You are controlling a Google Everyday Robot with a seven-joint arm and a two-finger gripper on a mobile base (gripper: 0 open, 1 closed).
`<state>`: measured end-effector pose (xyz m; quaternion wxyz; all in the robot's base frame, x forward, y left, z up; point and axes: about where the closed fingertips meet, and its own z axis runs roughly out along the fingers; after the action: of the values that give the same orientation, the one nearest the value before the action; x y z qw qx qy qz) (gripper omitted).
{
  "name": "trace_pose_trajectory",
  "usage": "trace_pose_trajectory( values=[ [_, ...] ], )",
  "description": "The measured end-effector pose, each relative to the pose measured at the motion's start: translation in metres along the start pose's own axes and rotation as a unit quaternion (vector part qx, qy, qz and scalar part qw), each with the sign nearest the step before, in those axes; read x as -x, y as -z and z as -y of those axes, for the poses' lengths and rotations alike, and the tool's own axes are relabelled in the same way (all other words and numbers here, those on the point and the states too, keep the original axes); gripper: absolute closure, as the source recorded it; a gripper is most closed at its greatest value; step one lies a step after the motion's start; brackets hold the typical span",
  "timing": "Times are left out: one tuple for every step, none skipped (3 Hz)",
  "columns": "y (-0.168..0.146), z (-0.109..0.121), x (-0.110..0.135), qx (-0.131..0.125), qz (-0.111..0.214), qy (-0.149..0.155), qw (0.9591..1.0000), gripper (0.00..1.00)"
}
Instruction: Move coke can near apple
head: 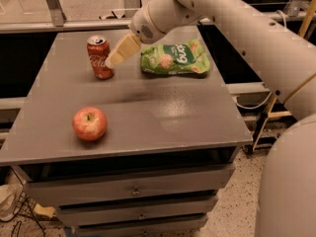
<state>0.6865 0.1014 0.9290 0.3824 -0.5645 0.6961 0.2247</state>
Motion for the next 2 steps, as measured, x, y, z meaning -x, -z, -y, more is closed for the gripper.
trace_pose_trajectory(
  values=[
    [-0.024, 0.000, 0.014, 0.010, 0.021, 0.001, 0.9997, 0.00],
    [-0.047, 0.002, 0.021, 0.010, 0.026, 0.000, 0.9996, 0.00]
  ],
)
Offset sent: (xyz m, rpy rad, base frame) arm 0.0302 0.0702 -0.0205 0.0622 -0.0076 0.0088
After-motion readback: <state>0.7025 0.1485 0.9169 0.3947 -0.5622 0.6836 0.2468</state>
